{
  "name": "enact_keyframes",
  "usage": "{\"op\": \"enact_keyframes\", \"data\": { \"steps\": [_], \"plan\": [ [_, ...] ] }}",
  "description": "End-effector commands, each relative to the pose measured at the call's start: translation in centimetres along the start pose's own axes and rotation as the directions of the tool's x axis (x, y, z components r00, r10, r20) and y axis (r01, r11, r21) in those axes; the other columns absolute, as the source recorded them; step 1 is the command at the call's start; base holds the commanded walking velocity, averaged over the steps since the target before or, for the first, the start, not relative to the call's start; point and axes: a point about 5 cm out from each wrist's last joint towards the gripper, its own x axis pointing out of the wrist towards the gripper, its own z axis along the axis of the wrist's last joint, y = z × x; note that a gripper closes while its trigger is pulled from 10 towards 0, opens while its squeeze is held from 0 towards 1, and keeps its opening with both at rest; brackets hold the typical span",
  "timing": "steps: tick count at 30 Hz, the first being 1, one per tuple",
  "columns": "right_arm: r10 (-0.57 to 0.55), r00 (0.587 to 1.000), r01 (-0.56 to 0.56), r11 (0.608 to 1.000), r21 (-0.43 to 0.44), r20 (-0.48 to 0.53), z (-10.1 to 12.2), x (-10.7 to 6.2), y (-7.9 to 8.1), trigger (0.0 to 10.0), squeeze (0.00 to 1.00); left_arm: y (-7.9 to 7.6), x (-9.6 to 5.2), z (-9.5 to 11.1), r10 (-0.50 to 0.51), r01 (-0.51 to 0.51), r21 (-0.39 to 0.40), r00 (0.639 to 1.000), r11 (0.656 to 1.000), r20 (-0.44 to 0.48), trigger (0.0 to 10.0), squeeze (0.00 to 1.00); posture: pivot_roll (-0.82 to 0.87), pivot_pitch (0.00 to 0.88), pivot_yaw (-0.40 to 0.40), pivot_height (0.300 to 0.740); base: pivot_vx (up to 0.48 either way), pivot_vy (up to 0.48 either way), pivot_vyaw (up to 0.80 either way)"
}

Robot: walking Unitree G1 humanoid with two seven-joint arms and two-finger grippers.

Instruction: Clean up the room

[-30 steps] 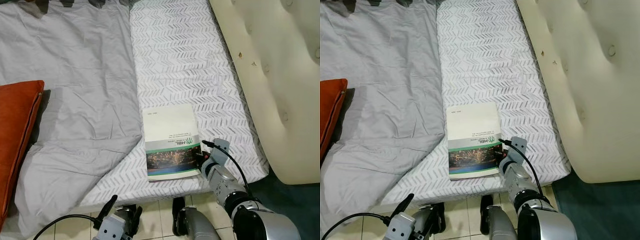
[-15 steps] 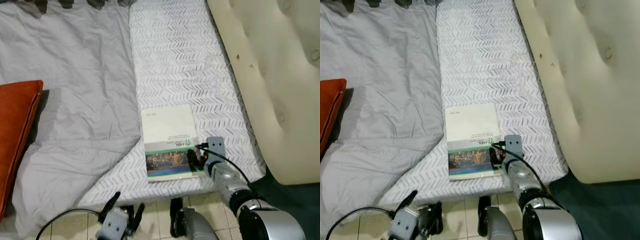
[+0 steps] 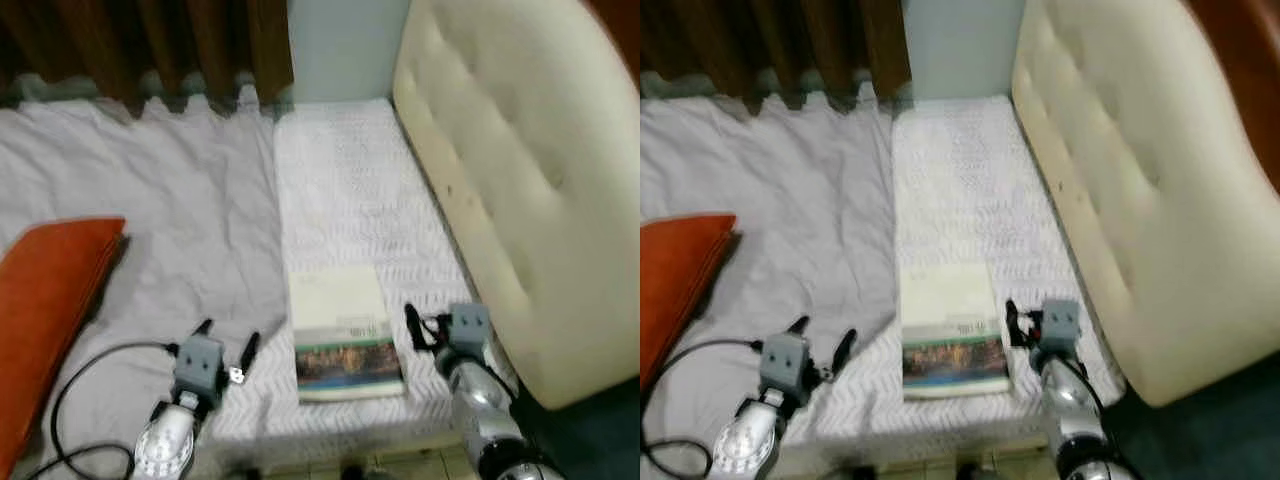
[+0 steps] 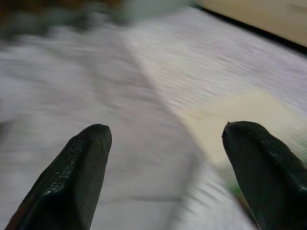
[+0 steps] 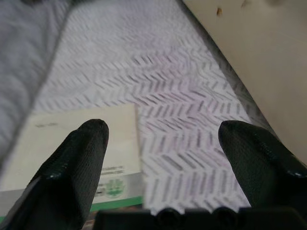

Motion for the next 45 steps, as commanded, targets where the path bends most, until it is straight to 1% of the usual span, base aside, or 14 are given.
{"op": "enact_keyframes", "data": {
  "steps": [1,4,5,6,8,9,10,11,12,17,23,27,36,45],
  "plan": [
    [0.003,1.0,-0.004,1.0,0.022,0.022,-0.3,-0.8,-0.1,10.0,1.0,0.1,-0.1,-0.9,0.046,-0.049,-0.04,0.996,0.998,-0.074,10.0,0.0,0.06,0.0,-0.064,0.74,0.0,0.0,0.0],
    [0.048,0.998,-0.049,0.998,0.034,0.033,-0.9,-2.2,0.2,10.0,1.0,0.0,1.0,-0.1,0.051,-0.056,-0.07,0.996,0.996,-0.073,10.0,0.0,0.05,0.0,-0.061,0.74,0.0,0.0,0.0],
    [0.06,0.998,-0.061,0.998,0.036,0.035,-1.1,-2.6,0.2,10.0,0.87,-0.1,1.1,0.1,0.04,-0.046,-0.093,0.997,0.995,-0.07,10.0,0.0,0.04,0.0,-0.054,0.74,0.0,0.0,0.0],
    [0.046,0.998,-0.048,0.998,0.042,0.031,-1.3,-3.0,-0.2,10.0,0.0,-0.2,1.1,0.3,0.041,-0.049,-0.12,0.997,0.992,-0.068,10.0,0.0,0.03,0.0,-0.052,0.74,0.0,0.0,0.0],
    [0.011,1.0,-0.012,0.998,0.061,0.01,-1.7,-3.4,-1.0,10.0,0.0,-0.1,1.2,0.3,0.051,-0.063,-0.156,0.996,0.986,-0.075,10.0,0.0,0.03,0.0,-0.051,0.74,0.0,0.0,0.0],
    [-0.005,1.0,0.005,0.998,0.063,0.001,-1.6,-3.2,-1.3,10.0,0.0,-0.2,1.5,0.0,0.055,-0.073,-0.192,0.994,0.979,-0.095,10.0,0.0,0.01,0.0,-0.05,0.74,0.0,0.0,0.0],
    [-0.005,1.0,0.005,0.998,0.063,0.001,-1.6,-3.2,-1.3,10.0,0.0,-0.2,1.5,0.0,0.055,-0.073,-0.192,0.994,0.979,-0.095,10.0,0.0,0.01,0.0,-0.05,0.74,0.0,0.0,0.0],
    [-0.004,1.0,0.004,0.999,0.049,0.01,-1.2,-3.1,-1.3,10.0,0.0,-0.4,1.8,-0.2,0.054,-0.078,-0.222,0.992,0.972,-0.11,10.0,0.0,0.01,0.0,-0.05,0.74,0.0,0.0,0.0],
    [-0.001,1.0,0.001,0.999,0.042,0.015,-1.1,-3.0,-1.3,10.0,0.0,-0.5,1.8,-0.2,0.053,-0.078,-0.225,0.992,0.971,-0.112,10.0,0.0,0.01,0.0,-0.05,0.74,0.0,0.0,0.0],
    [0.017,1.0,-0.018,0.999,0.042,0.008,-0.7,-3.1,-1.5,10.0,0.0,-1.0,1.4,-0.5,0.035,-0.06,-0.198,0.991,0.978,-0.128,10.0,0.0,0.01,0.0,-0.05,0.74,0.0,0.324,0.0],
    [0.058,0.998,-0.058,0.997,0.046,0.001,-0.5,-3.1,-1.1,10.0,0.0,-0.7,0.6,-0.9,0.061,-0.092,-0.192,0.985,0.977,-0.16,10.0,0.0,0.01,0.0,-0.054,0.74,0.0,0.48,0.0],
    [0.062,0.998,-0.06,0.997,0.051,-0.027,-1.0,-3.6,-0.9,10.0,0.0,0.1,-0.3,-1.5,0.084,-0.118,-0.187,0.98,0.975,-0.183,10.0,0.0,0.03,0.0,-0.063,0.74,0.0,0.48,0.0],
    [0.1,0.994,-0.099,0.995,0.033,-0.044,-1.1,-3.4,-0.1,10.0,0.0,1.0,-0.4,-1.3,0.067,-0.09,-0.137,0.984,0.986,-0.167,10.0,0.0,0.05,0.0,-0.081,0.74,0.0,0.48,0.0],
    [0.111,0.991,-0.108,0.993,0.037,-0.079,-1.6,-3.5,-0.4,10.0,0.0,0.3,-1.0,-1.6,0.078,-0.102,-0.14,0.983,0.985,-0.168,10.0,0.0,0.08,0.0,-0.116,0.74,0.0,0.48,0.0]
  ]
}}
